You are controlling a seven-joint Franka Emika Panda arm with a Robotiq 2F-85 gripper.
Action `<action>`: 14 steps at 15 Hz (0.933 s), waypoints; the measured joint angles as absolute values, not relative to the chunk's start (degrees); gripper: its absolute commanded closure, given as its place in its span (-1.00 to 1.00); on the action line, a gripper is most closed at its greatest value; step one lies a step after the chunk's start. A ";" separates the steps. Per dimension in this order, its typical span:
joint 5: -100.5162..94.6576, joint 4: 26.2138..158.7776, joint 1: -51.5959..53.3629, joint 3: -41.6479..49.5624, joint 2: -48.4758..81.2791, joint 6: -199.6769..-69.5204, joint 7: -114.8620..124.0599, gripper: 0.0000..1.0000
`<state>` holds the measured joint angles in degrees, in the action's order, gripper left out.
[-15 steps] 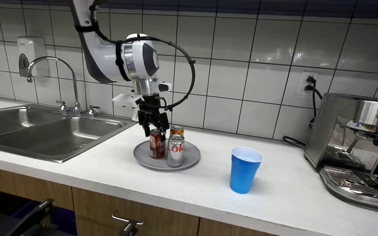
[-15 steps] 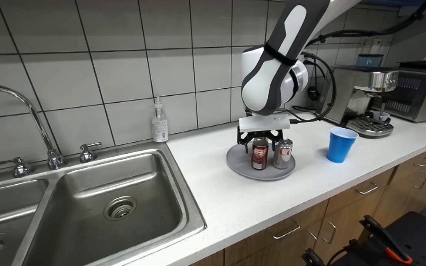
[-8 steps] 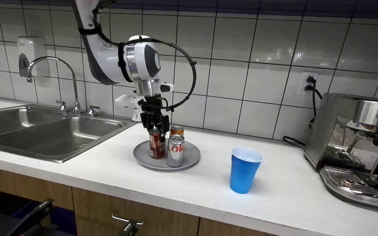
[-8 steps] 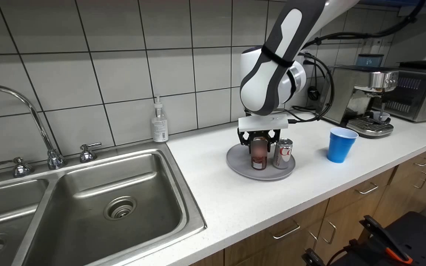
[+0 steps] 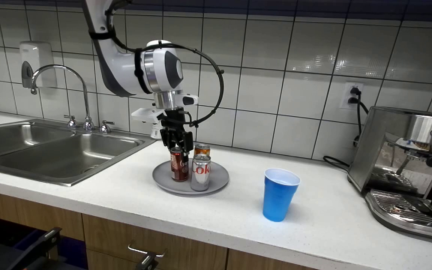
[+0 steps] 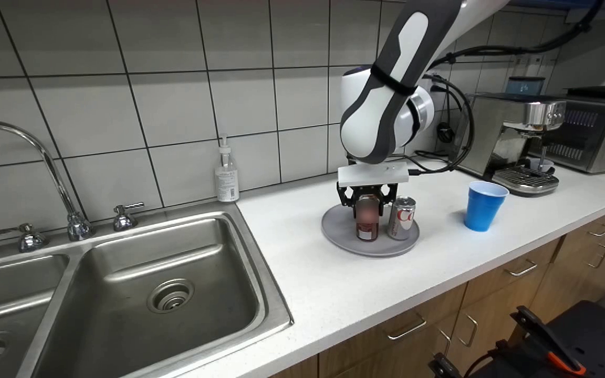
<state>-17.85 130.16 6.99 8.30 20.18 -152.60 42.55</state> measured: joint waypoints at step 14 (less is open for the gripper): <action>-16.69 138.33 8.96 4.72 9.63 -152.65 41.57 0.21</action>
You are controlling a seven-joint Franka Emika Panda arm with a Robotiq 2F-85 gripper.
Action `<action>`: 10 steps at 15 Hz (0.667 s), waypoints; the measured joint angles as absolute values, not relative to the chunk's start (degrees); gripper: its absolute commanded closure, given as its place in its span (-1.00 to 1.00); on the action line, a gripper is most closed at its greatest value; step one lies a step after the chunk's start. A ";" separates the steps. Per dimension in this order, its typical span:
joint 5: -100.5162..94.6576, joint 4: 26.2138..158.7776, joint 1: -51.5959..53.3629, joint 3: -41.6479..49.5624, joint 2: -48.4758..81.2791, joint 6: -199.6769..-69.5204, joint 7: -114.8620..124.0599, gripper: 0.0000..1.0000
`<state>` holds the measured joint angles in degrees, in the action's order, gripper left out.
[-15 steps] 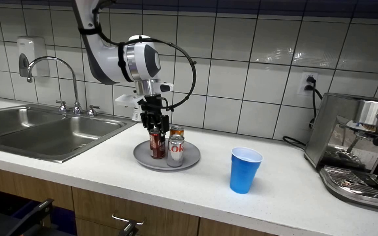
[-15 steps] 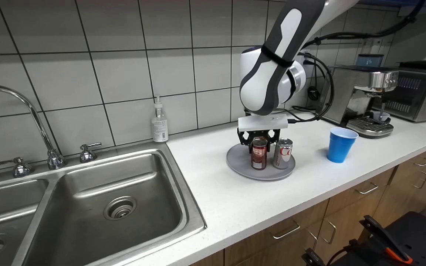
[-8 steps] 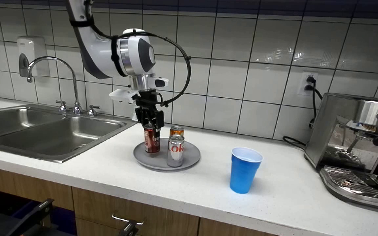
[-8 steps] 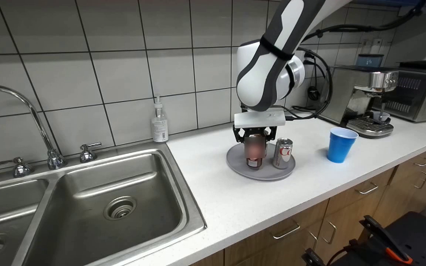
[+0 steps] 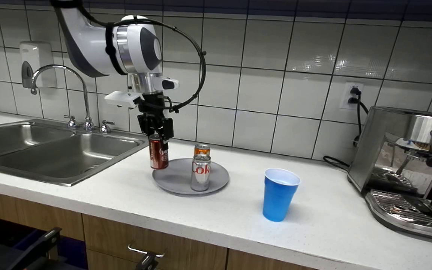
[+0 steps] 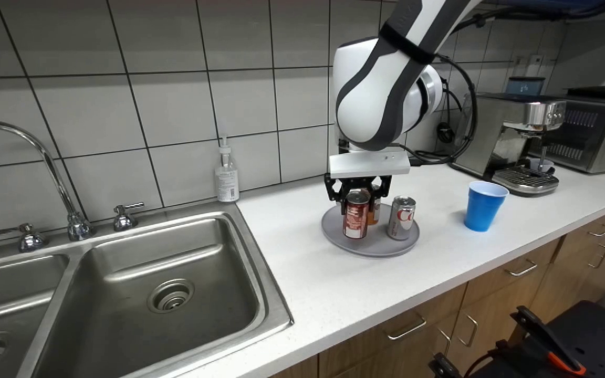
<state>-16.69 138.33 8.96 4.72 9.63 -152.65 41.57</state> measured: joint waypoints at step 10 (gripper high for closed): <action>-16.69 146.06 9.26 -1.31 3.97 -152.63 41.57 0.21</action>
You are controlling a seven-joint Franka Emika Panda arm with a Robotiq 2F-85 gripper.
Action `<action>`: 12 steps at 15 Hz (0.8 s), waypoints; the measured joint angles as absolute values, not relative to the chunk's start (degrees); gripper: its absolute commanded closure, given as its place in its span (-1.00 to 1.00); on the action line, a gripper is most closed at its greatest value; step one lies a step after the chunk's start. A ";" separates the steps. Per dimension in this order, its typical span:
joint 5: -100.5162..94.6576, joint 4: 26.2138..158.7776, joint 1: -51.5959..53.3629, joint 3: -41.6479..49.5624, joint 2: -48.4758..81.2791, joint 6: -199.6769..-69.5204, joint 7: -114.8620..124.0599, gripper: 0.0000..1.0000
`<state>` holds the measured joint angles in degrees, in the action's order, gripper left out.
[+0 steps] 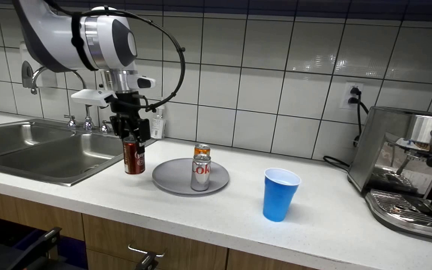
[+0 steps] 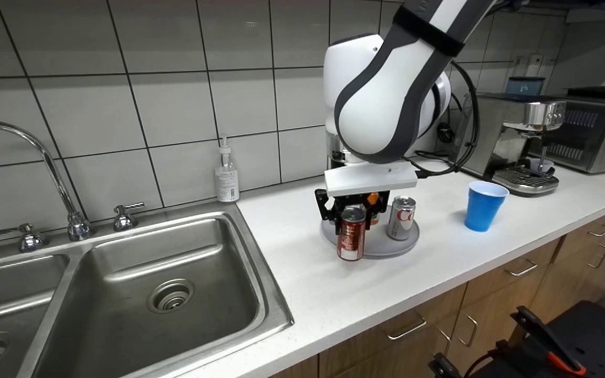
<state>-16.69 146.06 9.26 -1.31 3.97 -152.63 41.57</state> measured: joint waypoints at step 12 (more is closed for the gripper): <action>-16.74 148.25 10.63 -4.14 4.38 -152.47 41.57 0.21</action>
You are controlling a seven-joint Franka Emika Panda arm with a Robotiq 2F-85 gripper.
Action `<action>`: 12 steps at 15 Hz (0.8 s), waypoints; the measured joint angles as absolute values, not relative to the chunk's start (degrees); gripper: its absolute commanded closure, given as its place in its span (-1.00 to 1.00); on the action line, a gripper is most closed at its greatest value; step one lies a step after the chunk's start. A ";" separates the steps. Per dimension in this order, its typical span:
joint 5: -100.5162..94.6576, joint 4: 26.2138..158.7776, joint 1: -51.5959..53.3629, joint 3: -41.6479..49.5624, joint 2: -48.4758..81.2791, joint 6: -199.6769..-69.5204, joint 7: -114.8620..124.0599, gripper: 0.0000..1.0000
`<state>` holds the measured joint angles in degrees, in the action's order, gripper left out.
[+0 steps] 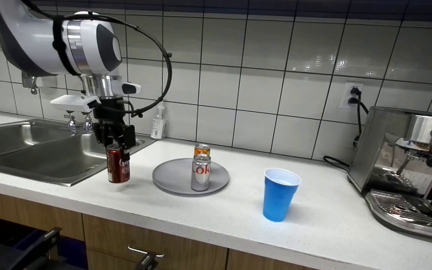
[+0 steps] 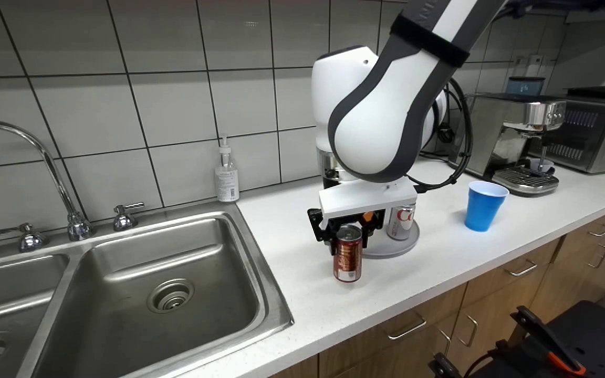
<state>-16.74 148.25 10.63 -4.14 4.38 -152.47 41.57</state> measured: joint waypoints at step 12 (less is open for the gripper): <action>-16.98 148.31 10.69 -4.16 6.33 -152.45 41.57 -0.90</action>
<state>-16.98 148.31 10.69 -4.16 6.33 -152.45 41.57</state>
